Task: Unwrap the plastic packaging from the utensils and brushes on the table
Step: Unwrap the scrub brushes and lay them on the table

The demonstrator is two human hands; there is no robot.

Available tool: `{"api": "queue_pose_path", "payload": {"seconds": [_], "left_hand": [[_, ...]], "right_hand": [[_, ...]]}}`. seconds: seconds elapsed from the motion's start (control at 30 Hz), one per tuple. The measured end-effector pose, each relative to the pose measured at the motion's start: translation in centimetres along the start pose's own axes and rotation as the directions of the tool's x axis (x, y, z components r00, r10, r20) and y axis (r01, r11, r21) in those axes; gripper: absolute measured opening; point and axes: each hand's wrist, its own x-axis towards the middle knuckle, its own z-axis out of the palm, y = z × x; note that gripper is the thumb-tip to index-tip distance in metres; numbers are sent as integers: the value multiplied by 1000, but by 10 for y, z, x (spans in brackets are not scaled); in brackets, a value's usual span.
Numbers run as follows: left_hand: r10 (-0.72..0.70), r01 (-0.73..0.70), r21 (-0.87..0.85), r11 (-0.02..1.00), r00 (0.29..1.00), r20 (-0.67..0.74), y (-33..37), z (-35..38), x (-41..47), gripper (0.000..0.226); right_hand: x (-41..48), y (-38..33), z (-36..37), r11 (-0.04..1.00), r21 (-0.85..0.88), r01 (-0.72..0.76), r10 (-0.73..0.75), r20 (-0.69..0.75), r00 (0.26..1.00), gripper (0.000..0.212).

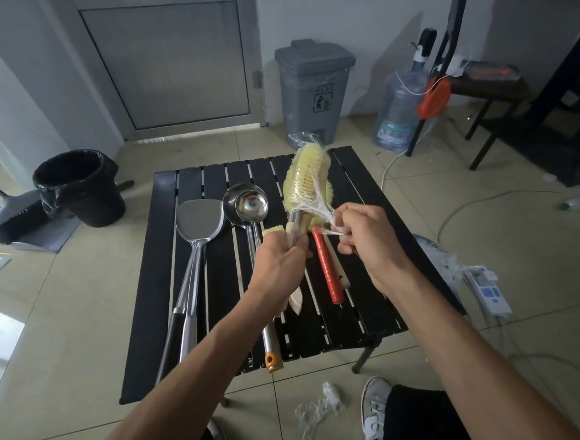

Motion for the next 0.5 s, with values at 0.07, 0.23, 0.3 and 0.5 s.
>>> {"api": "queue_pose_path", "payload": {"seconds": [0.07,0.23,0.3,0.5], "left_hand": [[1,-1,-4,1000,1000,8,2,1,-1,29],[25,-25,-18,1000,998,52,4,4,-8,30],[19,-17,-22,1000,997,70,3,7,-12,26],[0,7,-104,995,997,72,6,14,-15,30]], "right_hand": [[-1,-2,-3,1000,21,5,-6,61,998,21],[1,14,-14,942,-324,91,-81,43,996,25],[4,21,-19,912,-401,90,-124,-60,990,18],[16,27,-20,846,-529,67,-178,-163,970,16]]}}
